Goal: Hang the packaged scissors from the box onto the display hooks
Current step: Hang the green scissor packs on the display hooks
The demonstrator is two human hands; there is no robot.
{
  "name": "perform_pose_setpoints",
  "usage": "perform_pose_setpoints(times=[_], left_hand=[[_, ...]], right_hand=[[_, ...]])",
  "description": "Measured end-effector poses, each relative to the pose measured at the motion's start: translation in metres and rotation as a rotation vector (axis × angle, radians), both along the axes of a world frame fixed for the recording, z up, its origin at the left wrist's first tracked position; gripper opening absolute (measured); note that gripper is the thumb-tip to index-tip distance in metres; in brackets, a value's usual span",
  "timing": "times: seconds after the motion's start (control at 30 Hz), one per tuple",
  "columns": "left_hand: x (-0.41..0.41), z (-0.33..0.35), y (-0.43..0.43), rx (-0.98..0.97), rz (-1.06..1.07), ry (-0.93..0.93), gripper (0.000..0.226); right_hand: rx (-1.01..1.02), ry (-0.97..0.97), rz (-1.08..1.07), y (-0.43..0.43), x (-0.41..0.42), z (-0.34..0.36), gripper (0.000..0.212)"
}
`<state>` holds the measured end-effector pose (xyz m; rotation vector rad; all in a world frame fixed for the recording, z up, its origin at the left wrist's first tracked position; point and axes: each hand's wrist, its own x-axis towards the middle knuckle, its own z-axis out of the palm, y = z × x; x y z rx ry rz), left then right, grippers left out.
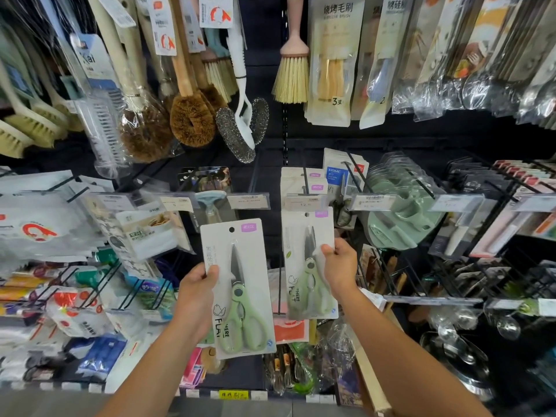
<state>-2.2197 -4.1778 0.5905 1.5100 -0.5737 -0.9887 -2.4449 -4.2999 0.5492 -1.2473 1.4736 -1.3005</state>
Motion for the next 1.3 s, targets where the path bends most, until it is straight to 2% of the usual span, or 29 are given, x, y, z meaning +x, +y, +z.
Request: perform_pose_setpoints(times=[0.23, 0.43, 0.5, 0.87, 1.1, 1.3], left_hand=[[0.001, 0.001, 0.001, -0.019, -0.020, 0.018, 0.022], [0.003, -0.003, 0.000, -0.017, -0.018, 0.010, 0.021], [0.003, -0.006, 0.000, -0.015, -0.014, 0.008, 0.020], [0.004, -0.008, 0.001, -0.026, -0.028, 0.016, 0.023], [0.009, -0.011, 0.004, -0.025, -0.011, 0.013, 0.025], [0.009, -0.015, 0.005, -0.026, -0.010, 0.010, 0.026]], right_hand=[[-0.036, -0.024, 0.056, 0.003, 0.004, 0.010, 0.025], [-0.103, -0.053, 0.024, 0.006, 0.002, 0.023, 0.022], [-0.095, -0.027, 0.021, 0.006, 0.002, 0.022, 0.016], [0.000, -0.043, -0.029, -0.006, 0.017, 0.020, 0.017], [-0.034, -0.046, -0.068, -0.005, 0.012, 0.010, 0.021], [0.020, -0.014, -0.018, 0.001, 0.012, 0.002, 0.017]])
